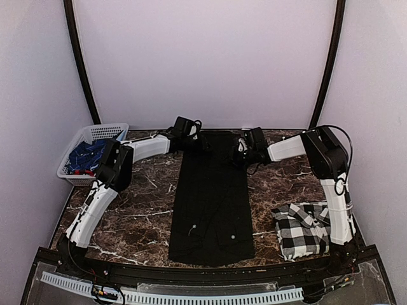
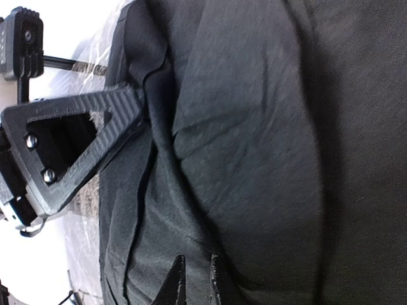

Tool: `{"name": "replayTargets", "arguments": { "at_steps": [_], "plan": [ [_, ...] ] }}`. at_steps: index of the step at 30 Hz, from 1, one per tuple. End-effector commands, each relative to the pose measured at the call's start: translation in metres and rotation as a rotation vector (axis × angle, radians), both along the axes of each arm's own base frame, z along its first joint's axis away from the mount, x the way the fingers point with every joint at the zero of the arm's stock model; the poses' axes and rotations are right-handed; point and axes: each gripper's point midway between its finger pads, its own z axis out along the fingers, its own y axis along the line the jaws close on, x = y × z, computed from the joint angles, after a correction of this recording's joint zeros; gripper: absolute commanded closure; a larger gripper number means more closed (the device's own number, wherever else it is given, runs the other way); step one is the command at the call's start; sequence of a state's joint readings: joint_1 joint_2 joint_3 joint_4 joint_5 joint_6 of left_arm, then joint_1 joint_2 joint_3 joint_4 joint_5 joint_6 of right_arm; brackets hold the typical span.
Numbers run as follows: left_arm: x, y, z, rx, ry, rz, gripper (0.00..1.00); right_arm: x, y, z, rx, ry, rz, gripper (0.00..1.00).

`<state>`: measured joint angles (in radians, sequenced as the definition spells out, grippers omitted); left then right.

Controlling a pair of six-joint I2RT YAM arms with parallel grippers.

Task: Fold and stack the long sleeve shirts
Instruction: Smooth out the rectangle-folded shirt at the center of the board.

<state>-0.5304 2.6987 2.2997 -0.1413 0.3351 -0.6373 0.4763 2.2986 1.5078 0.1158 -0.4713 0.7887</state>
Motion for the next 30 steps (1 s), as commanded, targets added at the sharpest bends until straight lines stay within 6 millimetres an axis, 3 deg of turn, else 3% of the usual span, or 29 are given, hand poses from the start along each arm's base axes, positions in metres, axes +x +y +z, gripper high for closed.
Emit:
{"name": "replayTargets", "arguments": {
  "at_steps": [1, 6, 11, 16, 22, 27, 30],
  "plan": [
    [0.003, 0.012, 0.014, 0.04, 0.004, -0.014, 0.61, 0.004, -0.009, 0.007, -0.059, -0.02, 0.018, 0.87],
    [0.005, 0.012, 0.063, 0.012, -0.064, -0.049, 0.59, 0.006, -0.015, 0.039, -0.091, -0.088, 0.023, 0.86],
    [-0.01, 0.015, 0.118, 0.001, -0.113, -0.093, 0.58, -0.008, -0.011, 0.066, -0.077, -0.138, 0.054, 0.85],
    [-0.042, 0.017, 0.131, -0.009, -0.076, -0.146, 0.61, -0.032, -0.008, 0.065, -0.095, -0.147, 0.095, 0.84],
    [-0.101, 0.001, 0.106, -0.025, 0.006, -0.223, 0.61, -0.057, -0.01, 0.038, -0.104, -0.103, 0.125, 0.83],
    [-0.125, -0.007, 0.072, -0.023, 0.079, -0.226, 0.62, -0.067, -0.011, 0.019, -0.119, -0.069, 0.134, 0.83],
    [-0.133, 0.004, 0.041, 0.018, 0.138, -0.183, 0.62, -0.07, -0.013, 0.009, -0.146, -0.055, 0.137, 0.83]
  ]
}}
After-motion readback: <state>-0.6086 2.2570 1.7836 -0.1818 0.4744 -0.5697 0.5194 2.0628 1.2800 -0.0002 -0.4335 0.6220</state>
